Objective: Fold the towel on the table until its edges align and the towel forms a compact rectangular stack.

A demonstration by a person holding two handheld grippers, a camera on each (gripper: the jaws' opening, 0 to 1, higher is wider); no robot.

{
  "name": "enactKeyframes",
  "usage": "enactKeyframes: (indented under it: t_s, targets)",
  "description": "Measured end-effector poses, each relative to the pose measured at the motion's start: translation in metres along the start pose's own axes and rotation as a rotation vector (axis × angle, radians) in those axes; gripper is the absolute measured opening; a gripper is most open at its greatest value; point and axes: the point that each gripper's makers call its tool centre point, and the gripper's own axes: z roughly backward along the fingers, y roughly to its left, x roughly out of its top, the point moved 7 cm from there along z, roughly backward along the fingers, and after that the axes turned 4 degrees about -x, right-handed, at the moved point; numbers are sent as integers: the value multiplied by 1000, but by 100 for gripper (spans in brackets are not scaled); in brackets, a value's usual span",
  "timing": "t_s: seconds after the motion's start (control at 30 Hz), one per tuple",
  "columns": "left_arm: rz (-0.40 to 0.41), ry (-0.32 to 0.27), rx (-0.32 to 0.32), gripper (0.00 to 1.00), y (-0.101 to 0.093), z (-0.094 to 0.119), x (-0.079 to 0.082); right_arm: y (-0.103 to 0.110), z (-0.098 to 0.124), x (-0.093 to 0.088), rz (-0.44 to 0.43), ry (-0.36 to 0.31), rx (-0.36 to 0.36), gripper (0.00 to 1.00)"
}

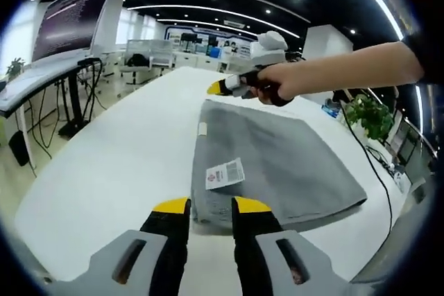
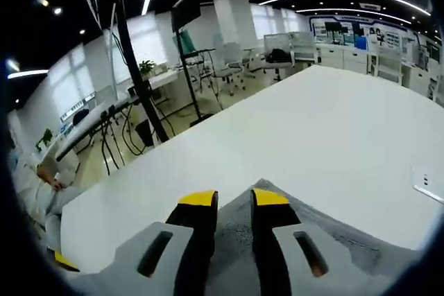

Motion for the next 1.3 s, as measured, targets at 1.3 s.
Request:
enactKeyframes:
  t_s: [1.3]
  targets:
    - [-24, 62, 48, 42, 9, -9, 0, -136, 88, -35, 45, 76, -176, 40]
